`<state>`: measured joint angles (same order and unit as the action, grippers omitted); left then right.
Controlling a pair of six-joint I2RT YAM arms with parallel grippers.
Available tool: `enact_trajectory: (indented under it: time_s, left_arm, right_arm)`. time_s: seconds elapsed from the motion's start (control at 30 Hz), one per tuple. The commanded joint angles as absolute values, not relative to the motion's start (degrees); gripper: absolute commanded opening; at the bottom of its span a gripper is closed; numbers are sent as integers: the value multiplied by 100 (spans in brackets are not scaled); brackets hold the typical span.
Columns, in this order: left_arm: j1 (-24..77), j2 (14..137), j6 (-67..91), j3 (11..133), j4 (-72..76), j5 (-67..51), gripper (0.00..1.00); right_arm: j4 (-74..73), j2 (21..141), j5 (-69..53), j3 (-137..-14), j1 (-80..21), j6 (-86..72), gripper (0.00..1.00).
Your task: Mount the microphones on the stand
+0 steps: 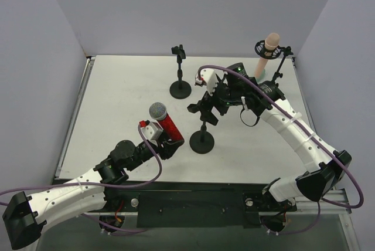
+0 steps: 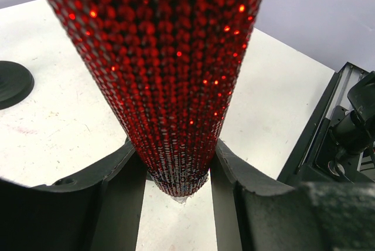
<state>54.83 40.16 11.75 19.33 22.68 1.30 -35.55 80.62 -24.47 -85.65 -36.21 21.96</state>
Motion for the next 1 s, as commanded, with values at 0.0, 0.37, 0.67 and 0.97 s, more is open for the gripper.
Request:
enact_trajectory:
  time_s: [0.0, 0.37, 0.67, 0.97]
  left_arm:
    - [5528, 3964, 1108, 2224, 2417, 123, 0]
    - [5520, 3929, 984, 2312, 2285, 79, 0]
    - [5528, 3946, 993, 2338, 2294, 18, 0]
    - [5528, 3937, 993, 2294, 2329, 35, 0]
  right_arm:
    - [-4181, 7954, -3531, -8902, -3358, 2590, 95]
    - [-6644, 8226, -4842, -9598, -2733, 6791, 100]
    - [-6636, 9148, -4974, -10608, -2733, 6496, 100]
    - [-6601, 9352, -4975, -10916, -3085, 6030, 99]
